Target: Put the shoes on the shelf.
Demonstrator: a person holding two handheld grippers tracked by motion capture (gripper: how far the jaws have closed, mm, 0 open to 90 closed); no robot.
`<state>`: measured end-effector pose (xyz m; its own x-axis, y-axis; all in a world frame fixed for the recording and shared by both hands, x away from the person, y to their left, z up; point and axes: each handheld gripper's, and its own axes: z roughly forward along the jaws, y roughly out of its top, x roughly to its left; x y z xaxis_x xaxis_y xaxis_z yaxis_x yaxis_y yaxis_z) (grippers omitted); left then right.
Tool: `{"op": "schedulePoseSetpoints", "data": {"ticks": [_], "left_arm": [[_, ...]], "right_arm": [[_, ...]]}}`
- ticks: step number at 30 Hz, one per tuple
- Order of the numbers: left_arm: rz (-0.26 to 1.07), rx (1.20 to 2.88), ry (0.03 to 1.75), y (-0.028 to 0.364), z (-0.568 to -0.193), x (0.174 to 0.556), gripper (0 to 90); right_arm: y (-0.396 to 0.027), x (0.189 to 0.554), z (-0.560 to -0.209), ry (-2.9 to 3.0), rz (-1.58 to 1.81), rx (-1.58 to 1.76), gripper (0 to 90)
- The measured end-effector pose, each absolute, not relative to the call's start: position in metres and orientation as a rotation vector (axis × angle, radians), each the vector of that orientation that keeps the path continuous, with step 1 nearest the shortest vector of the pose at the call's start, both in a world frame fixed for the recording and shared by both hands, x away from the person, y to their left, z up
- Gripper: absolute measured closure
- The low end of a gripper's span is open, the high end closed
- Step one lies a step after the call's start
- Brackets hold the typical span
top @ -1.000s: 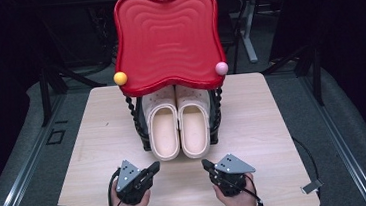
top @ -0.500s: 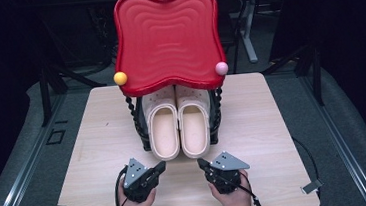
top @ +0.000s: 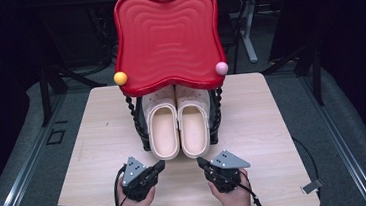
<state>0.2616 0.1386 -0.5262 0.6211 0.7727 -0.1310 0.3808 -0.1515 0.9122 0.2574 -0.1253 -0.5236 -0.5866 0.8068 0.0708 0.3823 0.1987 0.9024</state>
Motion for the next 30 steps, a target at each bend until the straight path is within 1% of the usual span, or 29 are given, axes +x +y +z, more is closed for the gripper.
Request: {"op": "schedulePoseSetpoints", "data": {"ticks": [5, 15, 20, 26, 30], "left_arm": [[0.457, 1.753, 0.94, 0.139, -0.525, 0.261, 90.0], [0.479, 1.754, 0.954, 0.144, -0.522, 0.26, 90.0], [0.496, 1.74, 0.979, 0.154, -0.518, 0.259, 90.0], [0.506, 1.704, 1.021, 0.164, -0.514, 0.265, 90.0], [0.508, 1.698, 1.012, 0.165, -0.509, 0.273, 90.0]], "right_arm": [[-0.119, 0.257, -0.526, 2.09, 1.328, 1.089, 90.0], [-0.122, 0.26, -0.523, 2.065, 1.357, 1.106, 90.0], [-0.125, 0.259, -0.52, 2.05, 1.345, 1.1, 90.0], [-0.131, 0.263, -0.517, 2.022, 1.336, 1.131, 89.9], [-0.132, 0.267, -0.516, 2.015, 1.333, 1.141, 89.9]]}}
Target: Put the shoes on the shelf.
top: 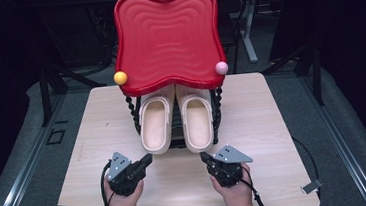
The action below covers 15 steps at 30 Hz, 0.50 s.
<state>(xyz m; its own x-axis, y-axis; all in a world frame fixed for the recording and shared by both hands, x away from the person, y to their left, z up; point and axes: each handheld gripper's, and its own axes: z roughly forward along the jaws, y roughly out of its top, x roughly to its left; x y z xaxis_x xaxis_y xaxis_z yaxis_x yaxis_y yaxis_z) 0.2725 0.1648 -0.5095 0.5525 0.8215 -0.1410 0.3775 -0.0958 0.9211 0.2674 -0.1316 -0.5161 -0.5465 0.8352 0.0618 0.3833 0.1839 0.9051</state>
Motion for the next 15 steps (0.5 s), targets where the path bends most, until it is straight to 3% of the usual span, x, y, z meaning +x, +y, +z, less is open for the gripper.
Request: {"op": "schedulePoseSetpoints", "data": {"ticks": [15], "left_arm": [[0.548, 1.704, 1.035, 0.163, -0.502, 0.302, 90.0]], "right_arm": [[-0.135, 0.294, -0.505, 1.956, 1.307, 1.169, 89.9]]}}
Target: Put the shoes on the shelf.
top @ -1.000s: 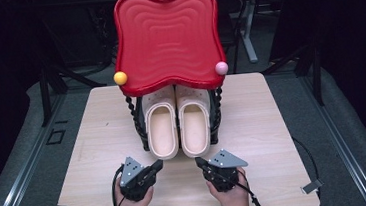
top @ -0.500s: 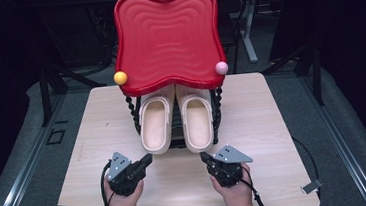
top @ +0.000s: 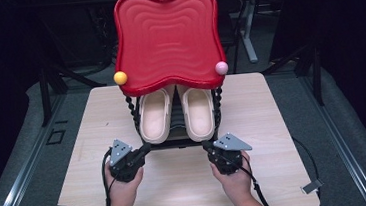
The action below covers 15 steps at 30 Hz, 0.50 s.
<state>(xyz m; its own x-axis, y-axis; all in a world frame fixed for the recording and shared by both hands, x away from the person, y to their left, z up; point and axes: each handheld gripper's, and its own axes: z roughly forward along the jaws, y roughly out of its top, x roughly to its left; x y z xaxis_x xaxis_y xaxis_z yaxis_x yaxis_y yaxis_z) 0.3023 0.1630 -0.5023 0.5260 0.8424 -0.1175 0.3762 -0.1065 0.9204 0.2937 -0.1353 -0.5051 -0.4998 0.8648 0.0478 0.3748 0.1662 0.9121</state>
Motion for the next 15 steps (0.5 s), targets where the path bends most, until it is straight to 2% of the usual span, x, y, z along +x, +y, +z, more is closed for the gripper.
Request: {"op": "schedulePoseSetpoints", "data": {"ticks": [15], "left_arm": [[0.537, 1.701, 1.065, 0.152, -0.504, 0.32, 90.0]], "right_arm": [[-0.126, 0.316, -0.5, 1.951, 1.29, 1.169, 89.8]]}}
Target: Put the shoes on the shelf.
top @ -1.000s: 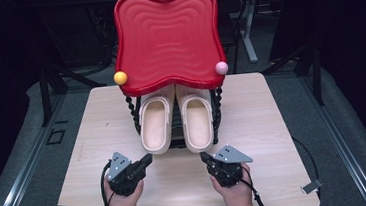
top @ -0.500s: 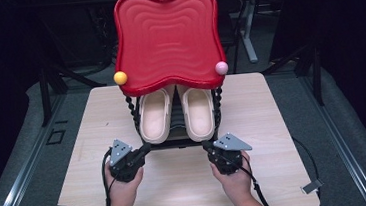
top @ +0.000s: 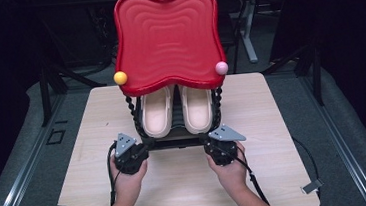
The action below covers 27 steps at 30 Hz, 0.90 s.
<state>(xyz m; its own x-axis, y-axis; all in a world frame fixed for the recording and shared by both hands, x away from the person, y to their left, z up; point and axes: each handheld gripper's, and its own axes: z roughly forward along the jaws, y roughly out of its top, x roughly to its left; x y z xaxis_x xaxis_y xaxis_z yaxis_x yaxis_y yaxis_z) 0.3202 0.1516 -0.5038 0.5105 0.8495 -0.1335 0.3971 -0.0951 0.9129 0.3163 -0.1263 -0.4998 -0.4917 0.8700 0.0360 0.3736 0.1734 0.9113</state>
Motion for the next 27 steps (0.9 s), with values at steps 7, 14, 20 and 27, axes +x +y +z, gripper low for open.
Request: {"op": "schedulePoseSetpoints", "data": {"ticks": [7, 14, 20, 27], "left_arm": [[0.533, 1.694, 1.06, 0.142, -0.504, 0.328, 90.0], [0.528, 1.698, 1.057, 0.132, -0.504, 0.335, 90.0], [0.526, 1.689, 1.073, 0.126, -0.506, 0.34, 90.0], [0.523, 1.692, 1.08, 0.126, -0.508, 0.347, 90.0]], "right_arm": [[-0.118, 0.326, -0.501, 1.954, 1.295, 1.174, 89.8], [-0.109, 0.333, -0.499, 1.966, 1.284, 1.163, 89.8], [-0.103, 0.339, -0.499, 1.968, 1.282, 1.162, 89.8], [-0.101, 0.344, -0.503, 1.97, 1.264, 1.171, 89.6]]}}
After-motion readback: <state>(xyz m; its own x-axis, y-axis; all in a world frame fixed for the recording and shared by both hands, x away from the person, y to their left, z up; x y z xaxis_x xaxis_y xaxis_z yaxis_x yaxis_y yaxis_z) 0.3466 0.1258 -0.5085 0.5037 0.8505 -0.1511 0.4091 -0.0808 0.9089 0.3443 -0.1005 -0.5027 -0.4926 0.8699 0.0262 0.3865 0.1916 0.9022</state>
